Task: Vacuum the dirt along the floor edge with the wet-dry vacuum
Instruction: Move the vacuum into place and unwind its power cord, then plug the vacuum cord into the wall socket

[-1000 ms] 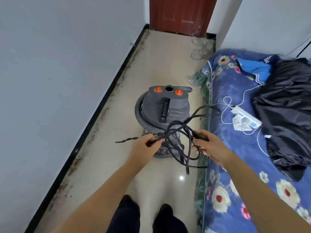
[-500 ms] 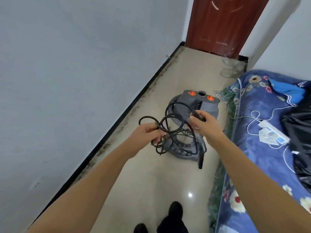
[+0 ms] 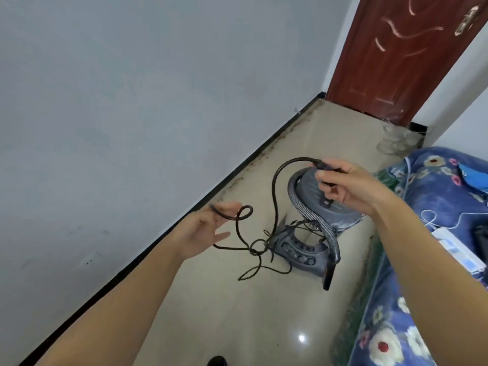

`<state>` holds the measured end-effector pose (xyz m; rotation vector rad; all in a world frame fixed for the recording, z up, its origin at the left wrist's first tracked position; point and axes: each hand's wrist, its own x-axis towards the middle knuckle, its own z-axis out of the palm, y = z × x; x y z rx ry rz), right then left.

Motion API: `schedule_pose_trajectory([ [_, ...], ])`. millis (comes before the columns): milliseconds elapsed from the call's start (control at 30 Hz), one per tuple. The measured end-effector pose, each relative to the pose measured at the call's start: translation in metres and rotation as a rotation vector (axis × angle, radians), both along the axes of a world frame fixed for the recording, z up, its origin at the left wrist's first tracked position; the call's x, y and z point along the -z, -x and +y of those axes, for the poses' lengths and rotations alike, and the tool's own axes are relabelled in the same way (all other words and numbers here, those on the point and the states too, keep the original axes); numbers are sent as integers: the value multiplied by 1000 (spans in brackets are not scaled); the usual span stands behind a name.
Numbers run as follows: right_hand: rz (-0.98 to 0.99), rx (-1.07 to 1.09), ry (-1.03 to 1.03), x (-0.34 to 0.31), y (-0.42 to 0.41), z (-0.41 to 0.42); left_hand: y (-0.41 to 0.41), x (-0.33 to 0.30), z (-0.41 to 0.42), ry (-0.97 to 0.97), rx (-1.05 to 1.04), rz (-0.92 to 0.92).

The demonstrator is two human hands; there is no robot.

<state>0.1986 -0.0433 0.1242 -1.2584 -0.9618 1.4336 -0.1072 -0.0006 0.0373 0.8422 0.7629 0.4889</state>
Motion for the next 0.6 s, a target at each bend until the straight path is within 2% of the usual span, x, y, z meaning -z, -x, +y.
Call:
schedule_pose_trajectory([
  [67, -152, -128, 6, -17, -2, 1, -6, 8, 2, 127, -157, -72],
  [167, -263, -216, -82, -43, -5, -1, -22, 22, 3, 342, -484, -42],
  [267, -140, -232, -191, -60, -8, -2, -31, 42, -8, 467, -654, 128],
  [333, 65, -261, -233, -70, -8, -2, -32, 51, -22, 469, -570, 350],
  [400, 319, -274, -260, -76, -4, -1, -35, 49, -37, 354, -367, 668],
  [467, 560, -249, -265, -84, 6, -1, -41, 40, -48, 54, -131, 954],
  [500, 653, -231, -280, -89, 13, -1, -47, 29, -53, -119, 1, 940],
  [600, 780, -166, -337, -112, 38, -2, -83, -19, -73, -344, 327, 551],
])
